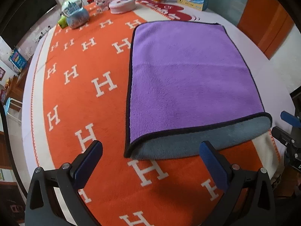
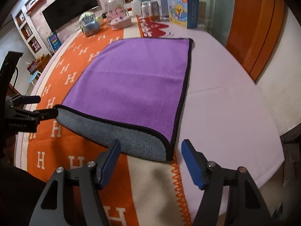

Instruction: Fold towel

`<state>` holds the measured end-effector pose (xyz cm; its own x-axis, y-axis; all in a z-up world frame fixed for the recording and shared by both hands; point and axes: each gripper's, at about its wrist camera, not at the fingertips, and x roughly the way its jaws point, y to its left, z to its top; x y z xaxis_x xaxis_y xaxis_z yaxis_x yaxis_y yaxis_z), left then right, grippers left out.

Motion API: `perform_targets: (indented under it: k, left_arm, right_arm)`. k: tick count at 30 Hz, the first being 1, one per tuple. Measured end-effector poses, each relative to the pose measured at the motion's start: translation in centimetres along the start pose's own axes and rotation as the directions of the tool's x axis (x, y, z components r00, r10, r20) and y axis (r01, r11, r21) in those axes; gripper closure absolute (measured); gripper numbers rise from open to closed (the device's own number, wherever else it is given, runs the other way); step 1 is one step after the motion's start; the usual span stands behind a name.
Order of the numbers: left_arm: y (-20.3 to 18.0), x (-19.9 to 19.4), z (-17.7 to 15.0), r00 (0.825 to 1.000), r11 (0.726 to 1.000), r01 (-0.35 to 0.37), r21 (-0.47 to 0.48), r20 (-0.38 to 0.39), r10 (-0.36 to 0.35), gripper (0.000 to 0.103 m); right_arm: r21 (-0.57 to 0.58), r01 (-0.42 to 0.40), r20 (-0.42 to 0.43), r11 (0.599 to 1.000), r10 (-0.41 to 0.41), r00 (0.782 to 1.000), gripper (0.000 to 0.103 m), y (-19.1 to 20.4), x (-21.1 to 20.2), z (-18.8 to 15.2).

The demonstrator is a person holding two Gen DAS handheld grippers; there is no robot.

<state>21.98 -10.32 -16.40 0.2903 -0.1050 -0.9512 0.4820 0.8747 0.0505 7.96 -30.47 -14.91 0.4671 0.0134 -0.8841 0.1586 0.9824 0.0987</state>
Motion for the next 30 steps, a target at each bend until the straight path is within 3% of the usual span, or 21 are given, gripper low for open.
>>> perform_targets:
  k: [6,12,16,21,24,30]
  left_arm:
    - [0.5,2.2,0.5,0.999,0.999,0.027,-0.019,-0.043,-0.027,0.001]
    - [0.9,3.3,0.6,0.994,0.996,0.08,-0.049,-0.071,-0.084,0.013]
    - [0.8,3.4,0.4,0.991,0.993,0.103,-0.06,-0.076,-0.107,0.028]
    - [0.7,3.4,-0.1,0.992,0.994,0.099,-0.054,-0.079,-0.103,0.041]
    - [0.8,3.2,-0.4,0.992,0.993,0.096,-0.061,-0.076,-0.101,0.054]
    - [1.5,2.9,-0.6,0.992,0.993,0.094,-0.076,-0.075,-0.1,0.09]
  right_arm:
    - [-0.006,0.002,-0.035,1.0,-0.002,0.999,0.049,-0.6,1.6,-0.1]
    - [-0.006,0.009,-0.069,1.0,-0.009,0.998,0.065,-1.0,2.7,0.0]
    - [-0.011,0.008,-0.075,1.0,-0.009,0.997,0.069,-0.9,2.8,-0.2]
    - [-0.015,0.0,-0.066,1.0,-0.001,0.998,0.081,-0.8,2.4,-0.3]
    - [-0.014,-0.006,-0.056,1.0,0.005,0.998,0.087,-0.9,2.0,-0.4]
    - [-0.017,-0.008,-0.036,1.0,0.007,0.999,0.095,-1.0,1.3,-0.5]
